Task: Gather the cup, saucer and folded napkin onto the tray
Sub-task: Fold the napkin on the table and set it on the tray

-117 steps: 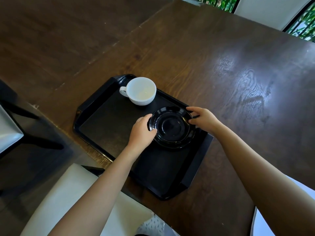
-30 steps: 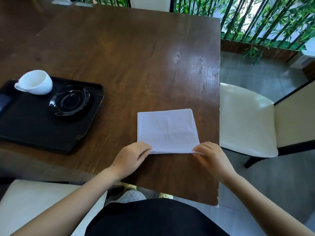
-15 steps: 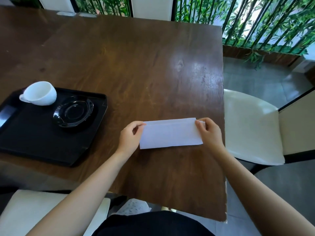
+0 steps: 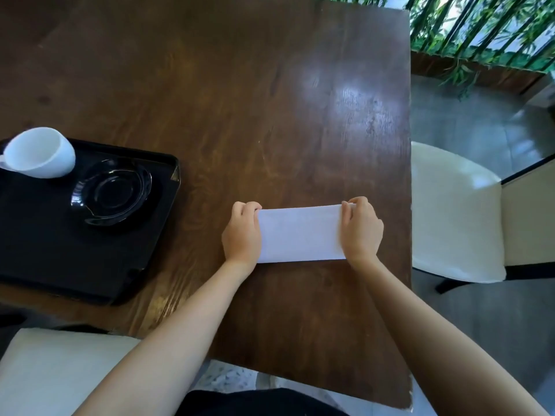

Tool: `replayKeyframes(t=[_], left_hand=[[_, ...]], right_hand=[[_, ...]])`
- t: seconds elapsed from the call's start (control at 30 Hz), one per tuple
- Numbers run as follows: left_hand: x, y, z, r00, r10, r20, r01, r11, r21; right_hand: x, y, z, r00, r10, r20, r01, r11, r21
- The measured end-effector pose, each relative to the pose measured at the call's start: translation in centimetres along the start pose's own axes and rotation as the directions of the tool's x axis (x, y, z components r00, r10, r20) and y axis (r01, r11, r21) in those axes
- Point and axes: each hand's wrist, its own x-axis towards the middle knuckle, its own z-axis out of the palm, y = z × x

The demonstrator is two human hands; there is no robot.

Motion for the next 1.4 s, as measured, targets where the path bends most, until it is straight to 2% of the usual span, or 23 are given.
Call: replayKeyframes(t=[0.2,0.37,0.53,0.63,0.7,0.73,0.8,0.87,0.93,1.03,1.23,1.4], left_hand=[[0.4,-0.1,0.4,0.997,0.010,0.081,-0.022,0.989,0.145],[-0.1,0.4,0.5,0.997,0.080,-0.020,-0.075,0.976,0.206],[0.0,0.7,0.2,0.999,0.035,0.019,-0.038,0.980,0.196],[0.3,1.0,-0.8,0.997,0.017,-0.074,-0.008,0.992,0.122],[-0.1,1.2,-1.3,0.971,0.160,-0.178,-0.132,0.979,0.157],[-0.5,1.3,-1.3,0.947,0.264,-0.184,-0.225,0.952,0.209],[-1.6,1.5,-0.4,0.911,0.406,-0.073,-0.372,0.886,0.278],[-2.2,1.6,0.6,0.926,0.356,0.125,-0.377,0.873,0.310],[-2.1,1.1,1.3,0.934,0.241,0.262,-0.330,0.861,0.386],[-1.7,0.2,1.9,0.923,0.211,0.321,-0.342,0.831,0.439],[-1.6,0.2,2.1,0.928,0.219,0.302,-0.335,0.845,0.416],[-1.4,-0.3,2.0,0.935,0.210,0.285,-0.319,0.850,0.419]], right_hand=[[-0.3,0.2,0.8,0.995,-0.056,-0.081,0.046,0.992,-0.117],[-0.6,0.2,0.9,0.989,-0.058,-0.139,0.039,0.990,-0.134],[-0.5,0.0,0.7,0.997,-0.020,-0.068,0.006,0.980,-0.201],[-0.1,-0.4,-0.1,0.999,0.015,-0.030,-0.024,0.955,-0.295],[0.0,-1.3,-0.8,0.997,-0.049,-0.053,0.032,0.959,-0.282],[-0.2,-2.2,-0.8,0.992,-0.121,-0.039,0.109,0.966,-0.233],[-1.0,-4.1,0.0,0.945,-0.315,0.092,0.324,0.940,-0.106],[-2.6,-5.6,1.4,0.839,-0.454,0.299,0.488,0.872,-0.046],[-3.8,-5.7,2.9,0.773,-0.468,0.428,0.547,0.833,-0.078],[-4.3,-4.9,4.1,0.778,-0.458,0.429,0.565,0.810,-0.159],[-3.6,-3.0,3.7,0.755,-0.495,0.430,0.614,0.764,-0.200],[-1.1,1.2,1.4,0.832,-0.409,0.375,0.535,0.772,-0.344]])
